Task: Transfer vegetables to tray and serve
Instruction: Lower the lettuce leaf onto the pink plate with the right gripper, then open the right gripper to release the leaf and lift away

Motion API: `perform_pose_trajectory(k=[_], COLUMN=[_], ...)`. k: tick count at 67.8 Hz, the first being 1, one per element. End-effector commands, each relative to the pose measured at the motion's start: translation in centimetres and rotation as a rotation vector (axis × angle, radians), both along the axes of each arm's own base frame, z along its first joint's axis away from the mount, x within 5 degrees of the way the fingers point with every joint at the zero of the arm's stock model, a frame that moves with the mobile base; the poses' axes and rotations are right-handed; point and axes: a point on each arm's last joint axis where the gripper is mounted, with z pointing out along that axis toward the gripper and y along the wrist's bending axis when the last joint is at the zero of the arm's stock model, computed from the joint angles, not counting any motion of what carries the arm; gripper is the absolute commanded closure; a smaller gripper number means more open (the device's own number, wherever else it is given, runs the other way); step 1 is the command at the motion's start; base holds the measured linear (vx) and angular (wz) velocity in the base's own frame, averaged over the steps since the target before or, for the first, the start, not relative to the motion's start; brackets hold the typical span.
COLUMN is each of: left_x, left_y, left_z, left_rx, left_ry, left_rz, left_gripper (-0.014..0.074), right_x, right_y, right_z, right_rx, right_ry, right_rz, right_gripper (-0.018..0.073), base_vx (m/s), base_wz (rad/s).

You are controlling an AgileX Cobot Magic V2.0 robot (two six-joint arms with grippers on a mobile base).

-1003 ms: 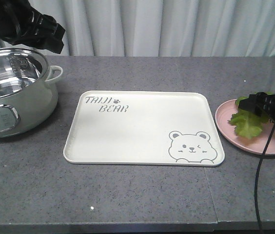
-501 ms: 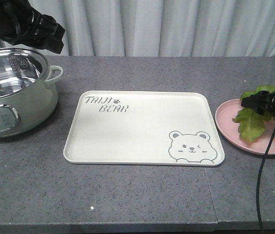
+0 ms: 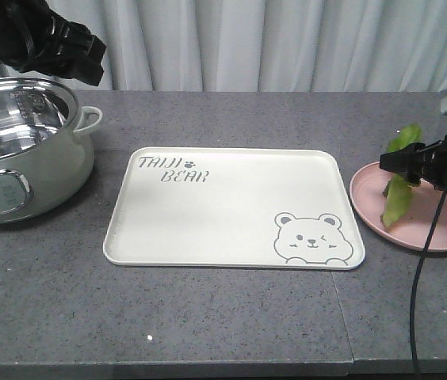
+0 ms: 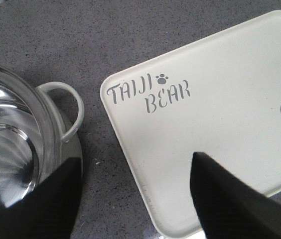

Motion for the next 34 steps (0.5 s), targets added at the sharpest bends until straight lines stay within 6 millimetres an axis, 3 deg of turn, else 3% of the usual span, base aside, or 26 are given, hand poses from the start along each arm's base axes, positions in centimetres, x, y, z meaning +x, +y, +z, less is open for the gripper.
perform_pose_trajectory(k=[1, 34], left_x=[-1.1, -1.1], left_y=[0.3, 0.3], left_z=[2.3, 2.3], left_rx=[-0.047, -0.046], left_ry=[-0.103, -0.099], left_rz=[0.009, 0.008], left_gripper=[0.0153, 0.0153], right_x=[-0.2, 0.2], right_y=[-0.3, -1.6], right_z=[2.7, 2.6], right_rx=[-0.021, -0.101], right_ry=[-0.081, -0.086], right_rz=[-0.022, -0.154], right_gripper=[0.0164, 0.0163], base_vx=[0.0, 0.0], base_wz=[0.0, 0.0])
